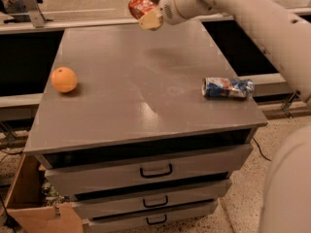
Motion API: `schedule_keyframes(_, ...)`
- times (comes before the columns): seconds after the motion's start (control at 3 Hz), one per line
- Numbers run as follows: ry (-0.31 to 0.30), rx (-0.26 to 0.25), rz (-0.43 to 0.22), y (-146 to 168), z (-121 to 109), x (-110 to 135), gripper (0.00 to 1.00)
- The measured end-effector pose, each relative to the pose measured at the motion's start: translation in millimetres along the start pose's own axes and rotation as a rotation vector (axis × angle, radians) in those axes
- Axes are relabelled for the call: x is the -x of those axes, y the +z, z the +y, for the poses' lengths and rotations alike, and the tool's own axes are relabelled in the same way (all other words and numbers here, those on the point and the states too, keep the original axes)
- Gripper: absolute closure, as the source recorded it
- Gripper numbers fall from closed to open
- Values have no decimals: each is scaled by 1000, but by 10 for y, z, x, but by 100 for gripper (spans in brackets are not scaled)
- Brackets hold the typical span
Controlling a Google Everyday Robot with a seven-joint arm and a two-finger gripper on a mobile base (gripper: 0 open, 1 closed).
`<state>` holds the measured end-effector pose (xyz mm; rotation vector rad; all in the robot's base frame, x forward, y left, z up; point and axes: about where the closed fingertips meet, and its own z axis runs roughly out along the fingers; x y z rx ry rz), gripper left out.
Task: Pick coke can
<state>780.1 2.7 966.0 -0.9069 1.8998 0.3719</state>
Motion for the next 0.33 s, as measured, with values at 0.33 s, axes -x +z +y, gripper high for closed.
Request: schedule_keyframes(0.33,-57,19,-3,-18,39,-17,100)
